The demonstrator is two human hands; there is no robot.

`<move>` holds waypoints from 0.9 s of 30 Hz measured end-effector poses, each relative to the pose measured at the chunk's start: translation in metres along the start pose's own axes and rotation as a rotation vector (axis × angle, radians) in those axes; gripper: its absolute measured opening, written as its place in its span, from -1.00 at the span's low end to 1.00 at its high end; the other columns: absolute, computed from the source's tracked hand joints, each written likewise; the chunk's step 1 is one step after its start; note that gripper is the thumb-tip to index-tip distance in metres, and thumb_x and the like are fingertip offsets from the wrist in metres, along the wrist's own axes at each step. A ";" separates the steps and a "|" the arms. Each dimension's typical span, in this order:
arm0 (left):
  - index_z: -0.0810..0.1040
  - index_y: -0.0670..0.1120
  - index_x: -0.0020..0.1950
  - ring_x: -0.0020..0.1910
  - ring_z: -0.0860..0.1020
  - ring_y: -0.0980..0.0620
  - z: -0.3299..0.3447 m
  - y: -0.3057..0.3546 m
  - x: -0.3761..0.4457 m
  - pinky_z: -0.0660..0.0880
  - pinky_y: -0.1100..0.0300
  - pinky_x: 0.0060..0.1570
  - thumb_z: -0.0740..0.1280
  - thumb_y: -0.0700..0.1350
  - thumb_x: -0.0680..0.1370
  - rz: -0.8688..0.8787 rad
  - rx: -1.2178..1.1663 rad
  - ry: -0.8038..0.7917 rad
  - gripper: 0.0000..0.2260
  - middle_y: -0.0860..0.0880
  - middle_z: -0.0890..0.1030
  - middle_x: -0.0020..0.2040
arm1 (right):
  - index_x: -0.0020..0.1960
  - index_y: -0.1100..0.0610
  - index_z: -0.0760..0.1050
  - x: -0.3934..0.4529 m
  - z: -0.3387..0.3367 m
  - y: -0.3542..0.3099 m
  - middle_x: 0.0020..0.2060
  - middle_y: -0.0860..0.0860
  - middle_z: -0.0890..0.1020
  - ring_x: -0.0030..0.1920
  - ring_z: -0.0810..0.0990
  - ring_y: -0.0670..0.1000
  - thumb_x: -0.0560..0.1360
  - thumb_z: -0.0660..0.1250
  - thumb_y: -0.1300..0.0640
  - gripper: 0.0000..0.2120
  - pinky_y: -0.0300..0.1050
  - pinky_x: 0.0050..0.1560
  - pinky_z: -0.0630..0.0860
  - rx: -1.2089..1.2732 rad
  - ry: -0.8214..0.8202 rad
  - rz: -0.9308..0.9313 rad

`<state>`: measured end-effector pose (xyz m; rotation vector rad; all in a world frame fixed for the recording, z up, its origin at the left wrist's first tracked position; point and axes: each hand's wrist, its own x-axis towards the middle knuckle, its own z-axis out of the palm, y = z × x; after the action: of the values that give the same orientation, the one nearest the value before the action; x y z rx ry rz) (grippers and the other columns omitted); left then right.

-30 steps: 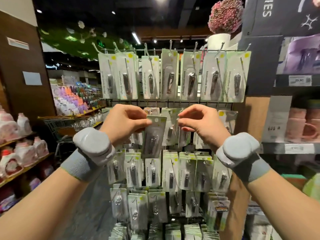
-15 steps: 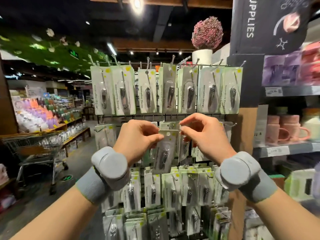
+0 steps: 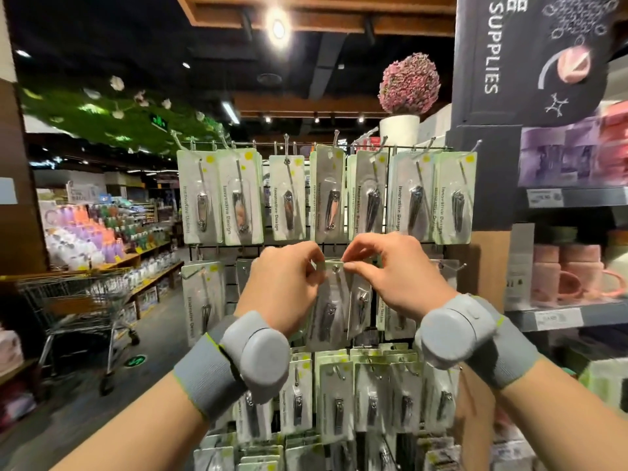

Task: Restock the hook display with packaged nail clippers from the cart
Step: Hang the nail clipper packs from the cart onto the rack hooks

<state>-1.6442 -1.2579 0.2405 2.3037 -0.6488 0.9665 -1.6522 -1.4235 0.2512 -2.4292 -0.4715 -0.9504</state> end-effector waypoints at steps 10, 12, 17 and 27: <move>0.59 -0.02 0.02 0.05 0.52 -0.11 0.001 0.014 0.029 0.32 0.13 -0.22 0.26 -0.09 0.55 0.140 0.611 -0.086 -0.87 -0.04 0.59 -0.03 | -0.04 -0.03 0.58 0.014 0.008 0.007 -0.09 -0.10 0.65 0.13 0.46 0.02 0.53 0.33 0.12 -0.92 -0.09 0.18 0.12 -0.188 -0.058 -0.021; 0.58 -0.06 0.02 0.05 0.51 -0.13 0.004 0.013 0.035 0.33 0.12 -0.20 0.27 -0.12 0.54 0.130 0.627 -0.133 -0.87 -0.07 0.59 -0.02 | -0.03 -0.02 0.57 0.017 0.011 0.008 -0.07 -0.08 0.65 0.14 0.46 0.04 0.53 0.32 0.12 -0.92 0.00 0.27 0.14 -0.223 -0.073 -0.014; 0.57 -0.07 0.03 -0.01 0.54 -0.19 0.008 0.008 0.039 0.38 0.07 -0.19 0.27 -0.14 0.53 0.104 0.601 -0.171 -0.87 -0.11 0.58 -0.03 | -0.01 0.00 0.56 0.020 0.018 0.009 -0.02 -0.07 0.63 0.13 0.46 0.04 0.53 0.30 0.12 -0.91 0.04 0.27 0.17 -0.293 -0.063 -0.029; 0.57 -0.08 -0.02 -0.02 0.52 -0.11 -0.001 0.001 0.028 0.50 0.03 -0.07 0.22 -0.09 0.57 0.231 0.461 -0.123 -0.85 -0.04 0.57 -0.06 | 0.03 0.10 0.57 0.011 0.019 0.014 -0.03 0.03 0.64 0.05 0.53 0.08 0.50 0.34 0.16 -0.88 0.06 0.15 0.44 -0.121 0.073 -0.073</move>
<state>-1.6280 -1.2636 0.2622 2.7530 -0.8270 1.1884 -1.6280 -1.4232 0.2426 -2.4889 -0.4934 -1.1245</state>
